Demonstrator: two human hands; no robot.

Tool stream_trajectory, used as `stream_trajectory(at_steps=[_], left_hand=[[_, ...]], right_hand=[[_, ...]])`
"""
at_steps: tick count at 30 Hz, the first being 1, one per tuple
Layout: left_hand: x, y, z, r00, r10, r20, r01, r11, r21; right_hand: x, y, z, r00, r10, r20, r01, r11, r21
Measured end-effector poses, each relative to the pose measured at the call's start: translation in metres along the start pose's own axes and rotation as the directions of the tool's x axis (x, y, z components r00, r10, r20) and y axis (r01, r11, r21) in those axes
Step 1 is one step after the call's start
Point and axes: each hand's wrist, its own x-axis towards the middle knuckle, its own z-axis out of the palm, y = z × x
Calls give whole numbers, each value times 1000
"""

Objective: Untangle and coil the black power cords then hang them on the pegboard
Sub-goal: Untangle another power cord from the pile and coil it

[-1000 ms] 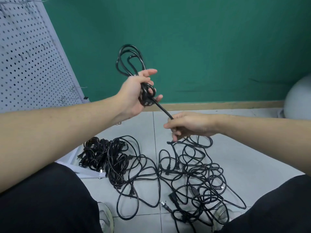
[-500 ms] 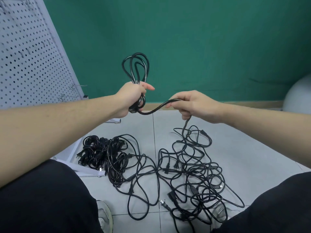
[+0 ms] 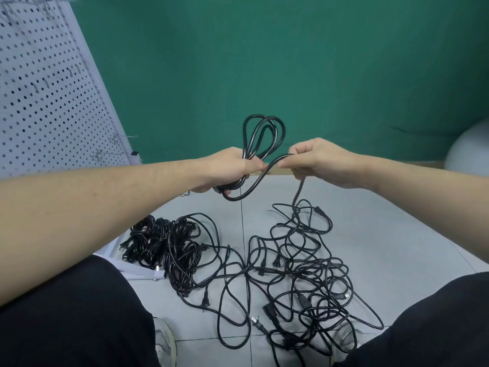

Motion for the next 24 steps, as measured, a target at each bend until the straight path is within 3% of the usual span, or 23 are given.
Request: stream_trajectory(at_steps=[2, 4, 9, 13, 15, 17, 21, 24], left_hand=[[-2, -2, 2, 999, -8, 53, 6, 999, 46], [-5, -2, 4, 996, -24, 81, 22, 1000, 22], [-6, 3, 7, 997, -9, 74, 14, 998, -60], [-13, 10, 9, 993, 37, 109, -41, 998, 40], [-14, 11, 11, 986, 90, 143, -108, 987, 117], [-13, 8, 12, 986, 102, 131, -117, 987, 113], [-12, 1, 12, 995, 49, 85, -56, 995, 81], [-16, 0, 15, 991, 88, 101, -95, 993, 64]], right_hand=[[-1, -2, -4, 997, -32, 77, 24, 994, 104], [0, -3, -5, 997, -48, 53, 42, 993, 112], [0, -5, 2, 952, -130, -277, 117, 991, -64], [0, -4, -2, 870, -160, -467, -40, 920, -390], [2, -4, -3, 851, -164, -498, -77, 901, -427], [4, -5, -6, 881, -152, -447, -18, 935, -353], [5, -5, -15, 952, -94, -290, 106, 994, 28], [6, -4, -18, 952, -86, -293, 138, 977, 160]])
